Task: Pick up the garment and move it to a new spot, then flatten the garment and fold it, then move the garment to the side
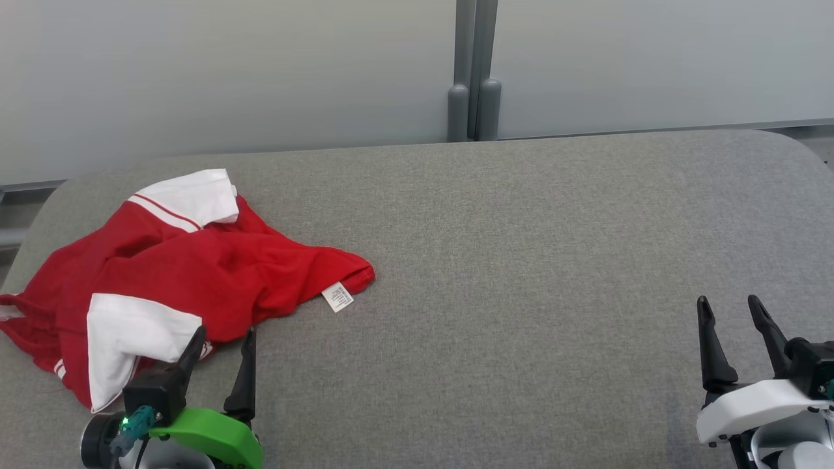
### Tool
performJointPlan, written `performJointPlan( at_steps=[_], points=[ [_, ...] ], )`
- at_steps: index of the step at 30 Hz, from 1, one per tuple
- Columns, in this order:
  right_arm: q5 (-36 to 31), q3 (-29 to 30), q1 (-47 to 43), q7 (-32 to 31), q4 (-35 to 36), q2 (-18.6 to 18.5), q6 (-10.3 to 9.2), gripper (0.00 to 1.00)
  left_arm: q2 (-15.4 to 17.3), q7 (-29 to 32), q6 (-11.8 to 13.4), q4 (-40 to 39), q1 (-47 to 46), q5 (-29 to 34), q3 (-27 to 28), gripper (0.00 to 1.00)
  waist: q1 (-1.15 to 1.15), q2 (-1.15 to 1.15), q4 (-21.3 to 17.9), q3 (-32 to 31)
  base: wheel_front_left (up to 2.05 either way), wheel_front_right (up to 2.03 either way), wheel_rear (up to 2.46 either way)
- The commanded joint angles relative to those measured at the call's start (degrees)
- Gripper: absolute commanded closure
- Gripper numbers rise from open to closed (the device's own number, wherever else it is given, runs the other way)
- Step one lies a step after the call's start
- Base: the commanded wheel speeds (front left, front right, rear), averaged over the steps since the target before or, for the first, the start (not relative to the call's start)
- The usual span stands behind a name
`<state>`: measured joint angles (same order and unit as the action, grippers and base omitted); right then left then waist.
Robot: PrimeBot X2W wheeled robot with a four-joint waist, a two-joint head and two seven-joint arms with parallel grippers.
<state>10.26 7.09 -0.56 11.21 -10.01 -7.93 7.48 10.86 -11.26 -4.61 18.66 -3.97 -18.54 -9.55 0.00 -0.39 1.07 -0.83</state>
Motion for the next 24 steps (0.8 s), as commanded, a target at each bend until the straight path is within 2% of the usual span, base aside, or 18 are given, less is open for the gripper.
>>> performJointPlan(
  at_steps=[1, 14, 24],
  points=[
    [-1.27, 0.05, 0.03, 0.56, 0.12, -0.33, 0.01, 0.0, 0.47, -0.57, -0.29, -0.04, -0.78, 1.33, 0.04, 0.0, 0.0, 0.29, -0.02, 0.03, 0.0, 0.0, 0.0],
    [-5.7, 1.82, -0.58, 2.16, -0.38, 0.25, 0.02, 0.0, 0.25, -2.07, -0.87, 2.5, -0.67, 7.01, 0.13, 0.0, 0.0, 0.33, -0.18, -0.06, 0.0, 0.0, 0.0],
    [-7.79, 2.52, -0.92, 3.16, -0.3, 0.41, 0.02, 0.0, -1.84, -3.1, -2.05, 5.34, -1.35, 6.35, 2.77, 0.0, 0.0, 0.36, 0.05, -0.18, 0.0, 0.0, 0.0]
  ],
)
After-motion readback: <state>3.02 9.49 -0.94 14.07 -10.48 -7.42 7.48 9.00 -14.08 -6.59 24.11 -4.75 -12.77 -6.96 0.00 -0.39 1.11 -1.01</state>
